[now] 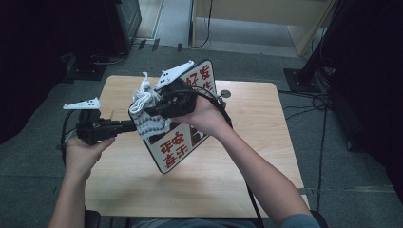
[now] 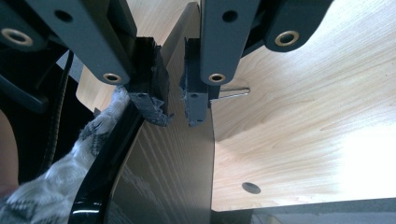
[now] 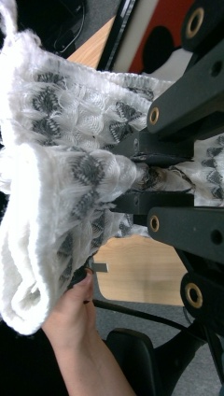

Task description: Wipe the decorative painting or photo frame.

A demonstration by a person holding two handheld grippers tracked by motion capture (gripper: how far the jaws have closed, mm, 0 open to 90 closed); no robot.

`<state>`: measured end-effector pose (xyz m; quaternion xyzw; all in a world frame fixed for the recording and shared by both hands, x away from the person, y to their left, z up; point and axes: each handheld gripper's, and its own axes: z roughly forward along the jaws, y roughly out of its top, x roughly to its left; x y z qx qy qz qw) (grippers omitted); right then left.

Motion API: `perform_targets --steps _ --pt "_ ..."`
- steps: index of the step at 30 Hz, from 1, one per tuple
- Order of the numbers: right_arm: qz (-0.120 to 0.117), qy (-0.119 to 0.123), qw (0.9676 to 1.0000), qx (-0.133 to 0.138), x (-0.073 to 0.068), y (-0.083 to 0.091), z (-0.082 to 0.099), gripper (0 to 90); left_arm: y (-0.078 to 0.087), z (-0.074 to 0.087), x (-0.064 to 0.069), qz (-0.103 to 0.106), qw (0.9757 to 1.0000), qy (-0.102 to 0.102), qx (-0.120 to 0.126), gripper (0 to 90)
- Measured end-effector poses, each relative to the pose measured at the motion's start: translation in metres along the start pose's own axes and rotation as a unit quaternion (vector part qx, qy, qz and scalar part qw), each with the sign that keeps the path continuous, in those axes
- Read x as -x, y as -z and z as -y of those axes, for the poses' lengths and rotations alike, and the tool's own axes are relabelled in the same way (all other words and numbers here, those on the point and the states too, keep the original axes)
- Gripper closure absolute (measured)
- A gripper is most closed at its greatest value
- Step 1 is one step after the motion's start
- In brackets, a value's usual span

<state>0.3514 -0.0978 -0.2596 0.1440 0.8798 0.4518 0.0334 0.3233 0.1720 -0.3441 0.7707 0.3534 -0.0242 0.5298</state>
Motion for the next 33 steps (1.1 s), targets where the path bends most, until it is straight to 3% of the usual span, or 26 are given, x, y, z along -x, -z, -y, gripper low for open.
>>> perform_targets --steps 18,33 --pt "-0.004 -0.001 1.0000 0.000 0.003 -0.008 0.001 79.2 -0.002 0.001 -0.001 0.001 1.0000 0.002 0.000 79.1" --pt "-0.015 -0.010 0.9998 0.012 0.003 -0.014 0.015 79.2 -0.002 0.001 0.000 -0.001 1.0000 0.001 -0.002 79.0"
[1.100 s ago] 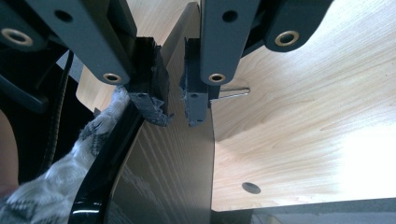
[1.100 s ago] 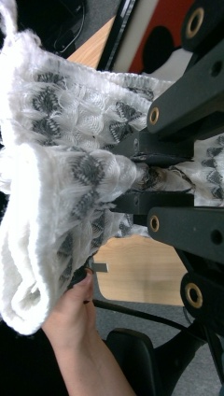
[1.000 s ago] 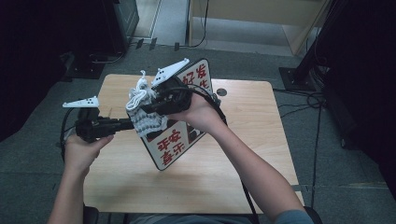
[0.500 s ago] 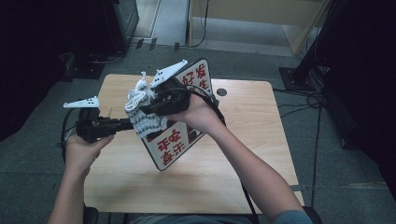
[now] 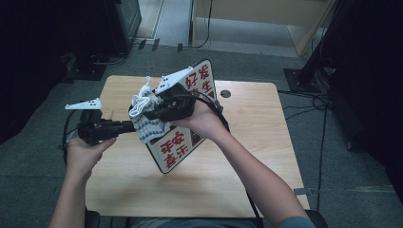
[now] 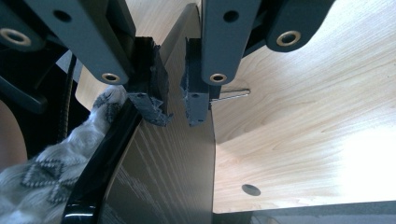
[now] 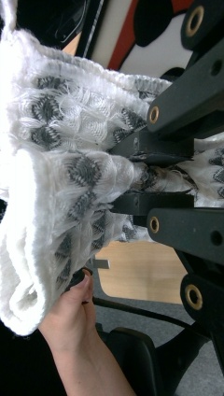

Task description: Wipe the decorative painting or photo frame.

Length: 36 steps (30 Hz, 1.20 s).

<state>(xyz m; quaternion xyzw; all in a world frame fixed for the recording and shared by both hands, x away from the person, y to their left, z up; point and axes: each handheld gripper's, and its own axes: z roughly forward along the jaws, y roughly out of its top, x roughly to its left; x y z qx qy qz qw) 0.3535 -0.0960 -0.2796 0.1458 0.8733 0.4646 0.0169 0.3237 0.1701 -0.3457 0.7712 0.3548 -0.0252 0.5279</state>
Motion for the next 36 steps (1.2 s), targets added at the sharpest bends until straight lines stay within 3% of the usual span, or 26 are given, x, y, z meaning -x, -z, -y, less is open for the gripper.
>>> perform_targets --steps 36 --pt "-0.015 -0.002 0.9998 -0.009 0.000 -0.018 0.039 79.0 0.000 0.000 0.000 -0.006 1.0000 0.001 0.001 79.2"
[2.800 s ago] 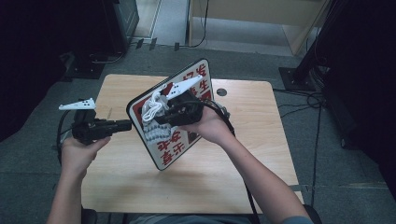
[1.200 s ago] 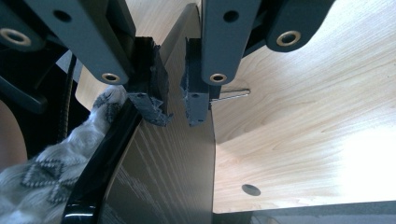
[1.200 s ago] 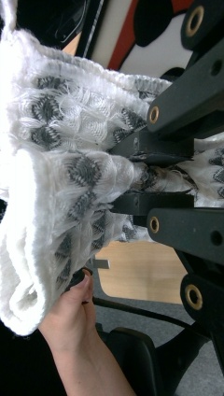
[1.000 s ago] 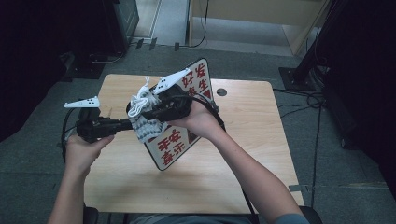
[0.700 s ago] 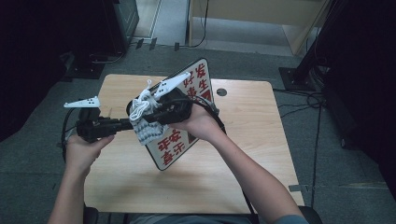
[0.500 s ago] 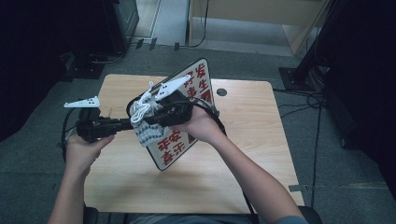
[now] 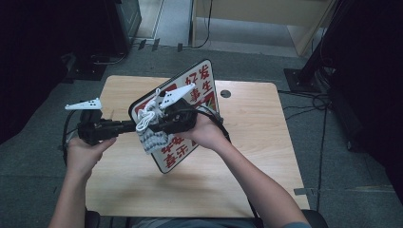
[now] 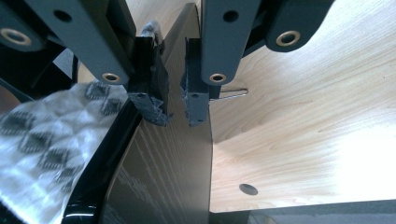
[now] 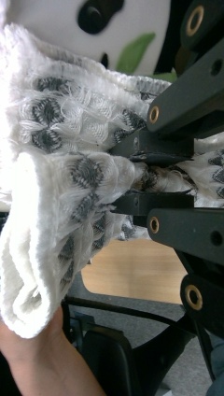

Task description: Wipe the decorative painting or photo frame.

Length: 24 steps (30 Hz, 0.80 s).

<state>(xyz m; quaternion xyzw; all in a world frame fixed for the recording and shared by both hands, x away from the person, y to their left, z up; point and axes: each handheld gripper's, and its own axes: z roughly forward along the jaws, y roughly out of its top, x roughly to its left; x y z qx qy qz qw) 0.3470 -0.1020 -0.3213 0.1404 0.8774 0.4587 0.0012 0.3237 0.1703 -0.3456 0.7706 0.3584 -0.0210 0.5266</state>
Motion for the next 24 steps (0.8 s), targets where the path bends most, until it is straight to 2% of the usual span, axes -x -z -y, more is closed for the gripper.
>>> perform_targets --steps 24 --pt "-0.005 -0.003 1.0000 -0.001 -0.001 -0.010 0.025 79.0 0.000 0.000 -0.001 0.004 1.0000 0.004 0.001 79.4"
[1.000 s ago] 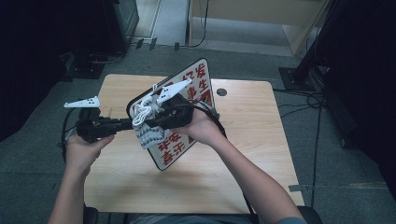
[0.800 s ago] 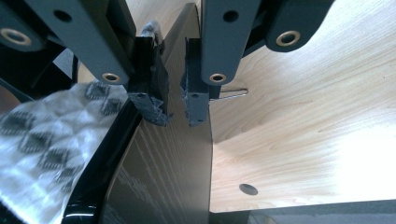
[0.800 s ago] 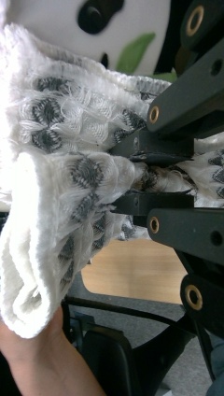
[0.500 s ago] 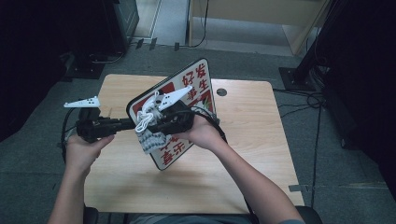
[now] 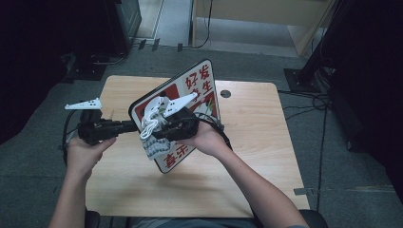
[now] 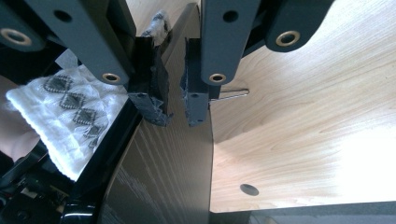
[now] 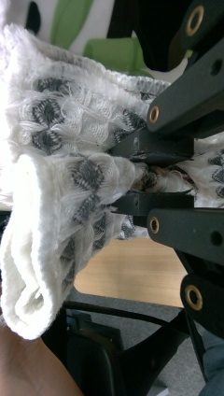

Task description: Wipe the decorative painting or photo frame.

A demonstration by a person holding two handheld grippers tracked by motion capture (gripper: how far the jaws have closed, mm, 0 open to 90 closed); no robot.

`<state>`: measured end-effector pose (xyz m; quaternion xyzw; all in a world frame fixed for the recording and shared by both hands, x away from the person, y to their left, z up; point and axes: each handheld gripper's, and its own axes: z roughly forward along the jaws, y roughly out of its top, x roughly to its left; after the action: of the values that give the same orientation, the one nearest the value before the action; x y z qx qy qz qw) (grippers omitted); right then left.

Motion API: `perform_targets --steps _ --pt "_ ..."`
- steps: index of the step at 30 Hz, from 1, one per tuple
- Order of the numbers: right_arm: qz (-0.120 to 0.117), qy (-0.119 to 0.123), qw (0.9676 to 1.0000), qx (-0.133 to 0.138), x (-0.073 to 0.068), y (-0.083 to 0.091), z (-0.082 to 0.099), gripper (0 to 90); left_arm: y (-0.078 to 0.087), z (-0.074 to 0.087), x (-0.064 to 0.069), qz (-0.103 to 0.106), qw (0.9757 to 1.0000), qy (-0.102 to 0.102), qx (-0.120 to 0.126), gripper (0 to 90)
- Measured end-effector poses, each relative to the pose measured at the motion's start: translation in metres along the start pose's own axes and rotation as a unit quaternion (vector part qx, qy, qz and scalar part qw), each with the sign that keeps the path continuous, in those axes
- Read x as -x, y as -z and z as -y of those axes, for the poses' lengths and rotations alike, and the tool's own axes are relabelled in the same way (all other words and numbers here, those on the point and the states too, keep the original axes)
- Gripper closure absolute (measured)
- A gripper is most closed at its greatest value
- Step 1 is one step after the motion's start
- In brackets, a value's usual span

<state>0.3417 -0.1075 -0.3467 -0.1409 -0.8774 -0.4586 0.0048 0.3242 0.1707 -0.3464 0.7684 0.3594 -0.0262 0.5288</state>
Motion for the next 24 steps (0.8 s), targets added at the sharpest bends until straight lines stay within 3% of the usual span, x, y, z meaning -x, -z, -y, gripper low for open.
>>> perform_targets --steps 24 --pt "-0.003 0.005 0.9999 -0.012 -0.001 -0.013 0.032 79.3 -0.001 0.000 0.001 -0.003 1.0000 -0.004 -0.004 79.4"
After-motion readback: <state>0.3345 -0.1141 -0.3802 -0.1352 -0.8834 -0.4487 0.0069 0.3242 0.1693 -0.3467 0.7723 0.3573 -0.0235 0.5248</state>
